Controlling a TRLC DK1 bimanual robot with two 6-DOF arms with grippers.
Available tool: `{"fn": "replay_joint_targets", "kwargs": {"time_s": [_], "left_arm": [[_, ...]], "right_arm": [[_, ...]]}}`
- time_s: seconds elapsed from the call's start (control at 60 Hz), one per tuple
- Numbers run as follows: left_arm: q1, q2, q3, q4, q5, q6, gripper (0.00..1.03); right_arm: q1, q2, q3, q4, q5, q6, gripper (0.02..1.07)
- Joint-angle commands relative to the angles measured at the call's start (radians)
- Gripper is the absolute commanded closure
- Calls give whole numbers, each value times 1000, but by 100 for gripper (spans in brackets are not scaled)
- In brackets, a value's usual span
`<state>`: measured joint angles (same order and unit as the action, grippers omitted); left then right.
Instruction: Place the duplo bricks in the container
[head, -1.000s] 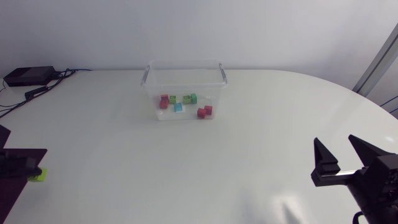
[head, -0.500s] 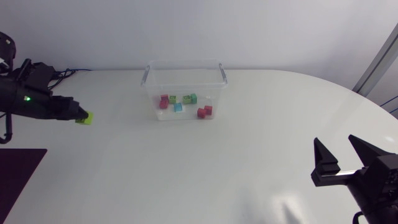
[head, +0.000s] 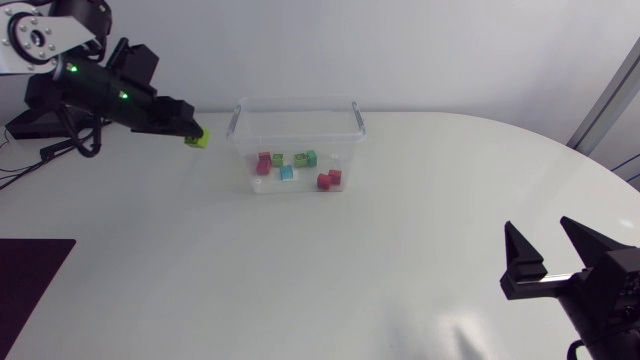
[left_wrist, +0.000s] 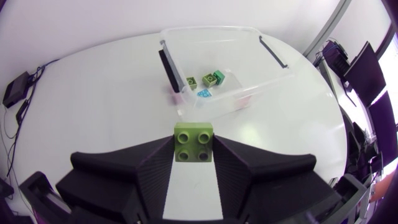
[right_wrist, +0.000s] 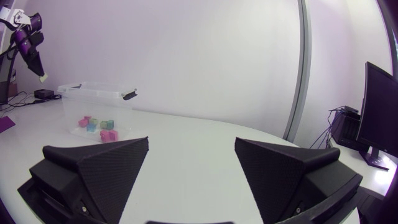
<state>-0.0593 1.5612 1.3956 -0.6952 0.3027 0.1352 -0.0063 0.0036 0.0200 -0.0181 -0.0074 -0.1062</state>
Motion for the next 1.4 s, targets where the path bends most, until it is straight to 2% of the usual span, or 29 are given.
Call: {"fn": "replay_joint_targets", "kwargs": {"time_s": [0.0,0.25,0.5,0.717,0.967,1.0,1.017,1.05,1.067,1.383], "left_arm": [[-31,94,106,10,9,-39,76],[-123,295,407,8,6,-86,76],[-215,523,737,-81,-11,-95,76],[-284,579,767,-84,-36,-86,76],[-295,625,807,-82,-102,-88,73],[-295,629,813,-84,-126,-89,67],[-295,631,815,-84,-142,-91,56],[-297,631,815,-81,-177,-89,23],[-297,631,815,-79,-198,-86,2],[-297,623,804,-87,-211,-66,3]], "right_arm": [[8,-8,-20,9,-8,-15,7],[8,-8,-20,7,-8,-15,7],[8,-8,-20,9,-8,-15,7],[8,-8,-20,9,-8,-15,7],[8,-8,-20,9,-8,-15,7],[8,-8,-20,7,-8,-15,7],[8,-8,-20,9,-8,-15,7],[8,-8,-20,9,-8,-15,7],[8,-8,-20,9,-8,-15,7],[8,-8,-20,7,-8,-15,7]]}}
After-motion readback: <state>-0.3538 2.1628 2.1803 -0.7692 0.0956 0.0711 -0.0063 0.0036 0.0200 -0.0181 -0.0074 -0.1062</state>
